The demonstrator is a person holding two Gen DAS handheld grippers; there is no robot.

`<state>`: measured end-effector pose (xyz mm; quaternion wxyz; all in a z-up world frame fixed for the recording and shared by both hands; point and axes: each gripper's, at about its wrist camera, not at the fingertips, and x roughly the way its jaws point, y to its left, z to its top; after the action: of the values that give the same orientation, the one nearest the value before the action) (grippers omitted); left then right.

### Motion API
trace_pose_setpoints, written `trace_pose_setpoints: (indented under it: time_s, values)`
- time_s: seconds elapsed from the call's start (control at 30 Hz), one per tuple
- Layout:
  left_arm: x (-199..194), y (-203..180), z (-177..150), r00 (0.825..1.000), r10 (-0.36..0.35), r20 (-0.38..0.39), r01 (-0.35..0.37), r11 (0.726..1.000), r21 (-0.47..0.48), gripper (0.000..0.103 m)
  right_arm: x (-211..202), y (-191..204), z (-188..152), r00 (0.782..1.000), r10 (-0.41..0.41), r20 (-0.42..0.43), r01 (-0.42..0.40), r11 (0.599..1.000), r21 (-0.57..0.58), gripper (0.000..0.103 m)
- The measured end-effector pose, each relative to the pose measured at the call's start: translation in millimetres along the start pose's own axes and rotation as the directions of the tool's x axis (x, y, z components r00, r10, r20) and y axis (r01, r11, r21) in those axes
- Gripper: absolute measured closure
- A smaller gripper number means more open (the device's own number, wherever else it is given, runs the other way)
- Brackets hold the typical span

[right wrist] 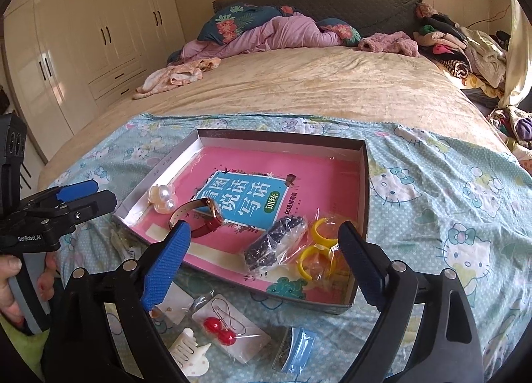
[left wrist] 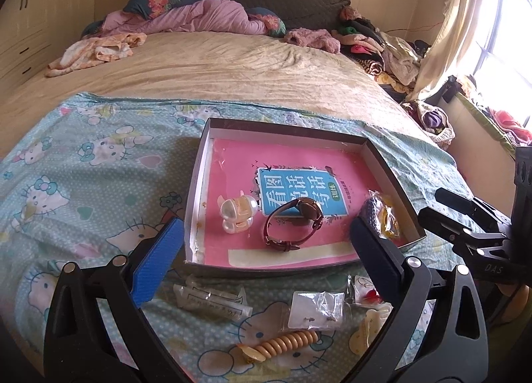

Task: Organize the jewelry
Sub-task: 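Move both open grippers back over the items beside the box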

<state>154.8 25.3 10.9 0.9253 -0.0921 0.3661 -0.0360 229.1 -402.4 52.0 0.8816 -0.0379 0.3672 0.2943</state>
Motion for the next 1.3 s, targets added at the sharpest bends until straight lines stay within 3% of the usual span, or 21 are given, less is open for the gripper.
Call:
trace_pose_setpoints:
  time_s: [0.53,1.3]
  values:
    - [-31.2,3.2,0.9,0.998,0.001,0.058,-0.001,1.000,-0.014,0.010,-41.0,10.7,4.9,0.997,0.003,0.076,-0.002,1.000,-0.012,0.008]
    - [-59.4,4.9,-9.7,0.995,0.014,0.095,-0.013,1.000,-0.017,0.010,-76.4,26.7,-0.6,0.992,0.023,0.122,-0.019,0.999,-0.032,0.007]
